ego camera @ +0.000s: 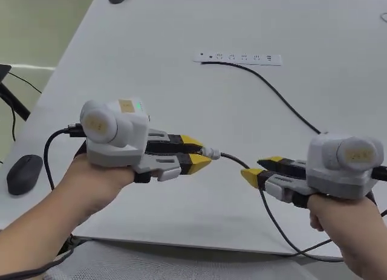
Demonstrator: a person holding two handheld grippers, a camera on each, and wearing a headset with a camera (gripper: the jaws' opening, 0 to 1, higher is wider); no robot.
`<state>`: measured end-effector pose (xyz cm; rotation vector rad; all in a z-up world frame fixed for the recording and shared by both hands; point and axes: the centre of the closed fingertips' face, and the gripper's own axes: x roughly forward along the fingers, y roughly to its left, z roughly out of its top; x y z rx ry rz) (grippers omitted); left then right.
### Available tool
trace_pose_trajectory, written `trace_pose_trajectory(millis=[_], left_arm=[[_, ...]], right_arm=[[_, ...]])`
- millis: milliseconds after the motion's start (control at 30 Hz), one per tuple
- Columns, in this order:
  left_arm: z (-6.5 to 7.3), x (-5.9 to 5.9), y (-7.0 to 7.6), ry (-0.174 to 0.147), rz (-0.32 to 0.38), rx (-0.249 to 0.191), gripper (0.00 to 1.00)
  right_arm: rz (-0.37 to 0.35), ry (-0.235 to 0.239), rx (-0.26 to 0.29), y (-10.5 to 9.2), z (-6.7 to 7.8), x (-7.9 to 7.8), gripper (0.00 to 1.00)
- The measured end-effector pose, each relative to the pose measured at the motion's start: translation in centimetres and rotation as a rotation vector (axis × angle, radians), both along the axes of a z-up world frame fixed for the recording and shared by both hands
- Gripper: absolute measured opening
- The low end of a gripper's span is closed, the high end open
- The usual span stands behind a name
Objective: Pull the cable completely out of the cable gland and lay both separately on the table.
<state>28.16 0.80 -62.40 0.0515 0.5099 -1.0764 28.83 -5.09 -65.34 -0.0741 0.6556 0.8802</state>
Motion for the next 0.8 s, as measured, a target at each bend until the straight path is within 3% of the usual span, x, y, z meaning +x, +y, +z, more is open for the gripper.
trace_pose_trajectory(millis=[133,300,400,567,800], left_arm=[[0.1,0.2,0.0,0.001,0.0,-0.003,0.15],[0.1,0.3,-0.1,0.004,0.0,-0.008,0.15],[0.2,0.2,-0.3,0.007,-0.004,-0.017,0.15],[0.2,0.2,-0.4,0.008,-0.007,-0.016,0.15],[0.3,0.2,-0.4,0.003,-0.006,-0.015,0.15]], right_arm=[[0.131,-0.16,-0.101,2.0,1.6,0.2,0.21],[0.224,-0.263,-0.198,3.3,1.4,0.2,0.14],[0.259,-0.281,-0.221,3.9,1.2,-0.1,0.13],[0.303,-0.348,-0.28,4.1,1.3,0.0,0.07],[0.306,-0.355,-0.269,4.2,1.5,0.1,0.02]])
